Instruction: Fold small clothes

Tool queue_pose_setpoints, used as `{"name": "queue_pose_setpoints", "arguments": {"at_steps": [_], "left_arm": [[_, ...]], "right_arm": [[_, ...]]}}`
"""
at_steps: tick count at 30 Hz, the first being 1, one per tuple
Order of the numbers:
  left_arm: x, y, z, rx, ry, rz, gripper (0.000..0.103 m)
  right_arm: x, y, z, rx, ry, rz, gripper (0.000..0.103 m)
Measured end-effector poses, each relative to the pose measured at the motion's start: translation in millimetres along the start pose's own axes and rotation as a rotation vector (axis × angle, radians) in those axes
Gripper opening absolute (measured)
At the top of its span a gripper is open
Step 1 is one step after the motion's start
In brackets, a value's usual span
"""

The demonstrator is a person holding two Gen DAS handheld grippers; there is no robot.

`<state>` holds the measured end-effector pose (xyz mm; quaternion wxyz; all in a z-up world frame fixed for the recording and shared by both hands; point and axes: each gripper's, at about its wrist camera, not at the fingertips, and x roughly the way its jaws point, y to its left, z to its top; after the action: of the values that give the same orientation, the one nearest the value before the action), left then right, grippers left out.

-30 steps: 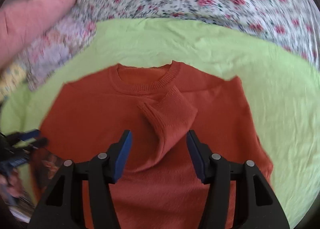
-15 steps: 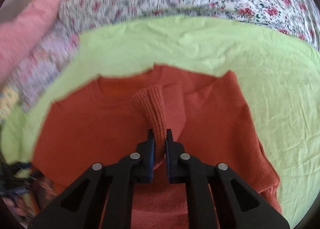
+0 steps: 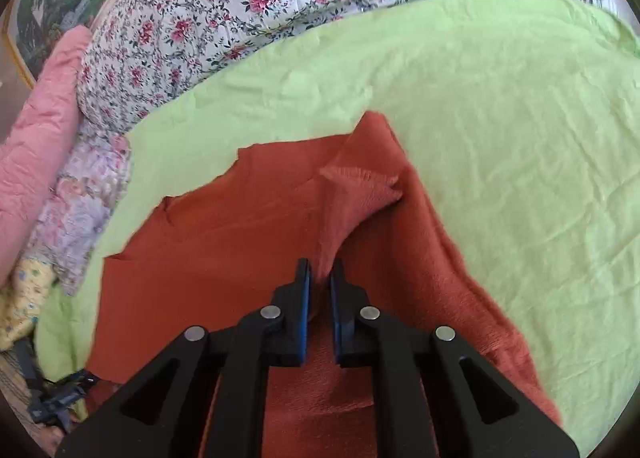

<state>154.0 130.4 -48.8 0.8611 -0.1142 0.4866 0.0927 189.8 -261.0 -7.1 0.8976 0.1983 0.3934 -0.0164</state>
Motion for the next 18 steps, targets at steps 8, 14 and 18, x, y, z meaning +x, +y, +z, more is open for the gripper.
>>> {"name": "queue_pose_setpoints", "arguments": {"at_steps": [8, 14, 18], "left_arm": [[-5.7, 5.2, -6.4, 0.04, 0.033, -0.017, 0.056], [-26.0, -8.3, -30.7, 0.089, 0.079, -0.103, 0.054], [-37.4, -30.9, -53.1, 0.096, 0.151, -0.207, 0.055]], "right_arm": [[-24.1, -30.3, -8.5, 0.074, 0.022, -0.104, 0.011], [-74.1, -15.4, -32.5, 0.02, 0.005, -0.025, 0.036], [-100.6, 7.2, -56.9, -0.053, -0.01, -0.004, 0.065]]}}
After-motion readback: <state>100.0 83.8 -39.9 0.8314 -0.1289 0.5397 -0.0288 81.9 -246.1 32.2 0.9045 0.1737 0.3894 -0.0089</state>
